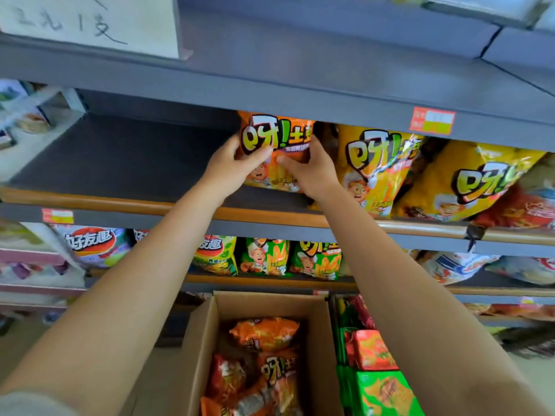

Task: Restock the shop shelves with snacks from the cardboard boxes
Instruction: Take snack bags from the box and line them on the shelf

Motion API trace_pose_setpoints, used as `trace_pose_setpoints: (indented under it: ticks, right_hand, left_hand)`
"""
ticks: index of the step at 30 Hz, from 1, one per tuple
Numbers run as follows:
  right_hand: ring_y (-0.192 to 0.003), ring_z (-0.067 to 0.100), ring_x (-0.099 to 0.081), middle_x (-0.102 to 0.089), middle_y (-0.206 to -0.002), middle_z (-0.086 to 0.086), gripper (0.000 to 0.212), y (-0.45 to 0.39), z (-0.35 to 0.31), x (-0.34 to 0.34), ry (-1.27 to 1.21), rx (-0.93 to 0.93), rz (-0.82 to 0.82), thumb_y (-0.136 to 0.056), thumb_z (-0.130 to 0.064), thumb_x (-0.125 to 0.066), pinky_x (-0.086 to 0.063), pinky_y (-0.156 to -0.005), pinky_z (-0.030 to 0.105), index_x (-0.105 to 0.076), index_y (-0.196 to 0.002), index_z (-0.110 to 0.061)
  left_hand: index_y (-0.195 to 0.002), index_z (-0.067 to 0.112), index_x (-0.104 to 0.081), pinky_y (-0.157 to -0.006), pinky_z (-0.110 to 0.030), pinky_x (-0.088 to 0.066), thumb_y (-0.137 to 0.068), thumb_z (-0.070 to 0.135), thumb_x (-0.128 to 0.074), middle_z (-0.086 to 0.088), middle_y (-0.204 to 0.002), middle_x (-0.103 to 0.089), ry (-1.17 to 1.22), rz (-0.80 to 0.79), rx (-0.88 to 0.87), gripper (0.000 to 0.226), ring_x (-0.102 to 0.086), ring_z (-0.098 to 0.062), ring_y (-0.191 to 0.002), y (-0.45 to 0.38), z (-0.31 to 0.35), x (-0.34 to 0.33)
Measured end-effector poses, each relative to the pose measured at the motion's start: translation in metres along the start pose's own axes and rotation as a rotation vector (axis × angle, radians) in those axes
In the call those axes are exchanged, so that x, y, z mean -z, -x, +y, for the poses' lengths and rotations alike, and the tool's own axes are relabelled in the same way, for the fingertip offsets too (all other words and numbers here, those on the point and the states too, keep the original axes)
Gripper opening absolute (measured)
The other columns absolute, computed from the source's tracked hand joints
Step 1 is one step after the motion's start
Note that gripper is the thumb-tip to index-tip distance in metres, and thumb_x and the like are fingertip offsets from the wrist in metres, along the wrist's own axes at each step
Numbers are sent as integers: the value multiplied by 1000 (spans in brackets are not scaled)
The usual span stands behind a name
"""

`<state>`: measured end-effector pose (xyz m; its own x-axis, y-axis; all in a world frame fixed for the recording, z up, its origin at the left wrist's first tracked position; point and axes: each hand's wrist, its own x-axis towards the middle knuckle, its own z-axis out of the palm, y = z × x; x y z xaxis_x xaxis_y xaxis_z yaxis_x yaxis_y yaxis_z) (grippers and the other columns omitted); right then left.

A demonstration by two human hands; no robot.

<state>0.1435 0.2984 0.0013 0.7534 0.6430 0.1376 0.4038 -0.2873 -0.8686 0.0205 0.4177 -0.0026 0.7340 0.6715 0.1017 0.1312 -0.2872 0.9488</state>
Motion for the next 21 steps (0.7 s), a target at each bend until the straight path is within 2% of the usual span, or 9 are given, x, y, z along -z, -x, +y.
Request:
trace_pose_setpoints:
  ticks: [2, 4, 8, 10, 11, 14, 16, 18, 21]
  right_hand:
    - [-111, 20, -63, -63, -119, -8, 50, -8, 1, -3, 30, -49, 22, -92, -35, -69, -55, -91, 39, -50, -137, -23]
    - [-112, 19, -61, -61, -120, -6, 49, -12, 1, -6, 36, -48, 81, -95, -34, -65, -49, -85, 29, -49, -138, -20]
    - [-121, 13, -54, -59, -132, -6, 61, -2, 2, -10, -30, -57, 126, -93, -40, -66, -44, -96, 27, -42, -146, -22]
    - [-130, 18, -50, -53, -142, 0, 73, 13, 4, -10, -6, -88, 181, -89, -53, -65, -45, -107, 37, -38, -149, -22]
    - [-127, 18, -53, -54, -140, 2, 74, 24, 6, -9, -24, -93, 224, -87, -58, -64, -48, -105, 42, -41, -146, -21]
    - [-94, 10, -65, -65, -105, -2, 33, 74, 5, -10, -184, -21, 311, -95, -42, -61, -60, -77, 45, -58, -117, -18]
    - [-74, 19, -66, -68, -80, 1, 15, 120, 6, -20, -268, -33, 268, -102, -27, -54, -56, -62, 38, -64, -97, -16]
    - [-58, 22, -58, -63, -66, 9, 26, 164, 20, -42, -327, -152, 140, -104, -19, -48, -46, -51, 27, -64, -86, -8]
    - [-54, 18, -56, -62, -65, 8, 27, 214, 84, -95, -273, -490, -142, -103, -16, -47, -45, -49, 25, -65, -89, -2]
  left_hand:
    - [-133, 39, -56, -84, -20, -45, -96, 53, -55, 16, -125, -62, 20, -9, 63, 39, -59, -5, -113, -11, -3, -2]
    - [-138, 39, -51, -91, -25, -45, -98, 53, -50, 14, -131, -60, 58, 18, 74, 42, -57, -8, -118, -20, -5, -6]
    - [-150, 35, -36, -99, -18, -42, -98, 42, -57, 18, -139, -52, 154, 33, 20, 57, -49, 1, -123, -16, -6, -12]
    - [-152, 31, -33, -89, -9, -40, -98, 37, -58, 15, -138, -51, 102, 53, -1, 59, -48, 3, -120, 3, -5, -10]
    - [-150, 28, -35, -83, -6, -39, -98, 35, -59, 14, -134, -52, 83, 97, -3, 58, -50, 3, -116, 17, -7, -9]
    - [-134, 24, -55, -81, -15, -49, -97, 27, -59, 7, -115, -64, 101, 229, -60, 37, -62, -4, -100, 71, -22, -2]
    - [-115, 21, -66, -75, -19, -52, -96, 19, -58, 4, -97, -69, 132, 223, -72, 20, -67, -9, -86, 112, -45, -1]
    - [-99, 26, -69, -68, -17, -49, -97, 14, -58, 8, -85, -69, 138, 222, 68, 16, -66, -6, -76, 154, -87, -6]
    - [-99, 31, -67, -77, -17, -45, -96, 18, -61, 11, -93, -67, -93, 202, 343, 14, -67, -13, -92, 217, -176, -19]
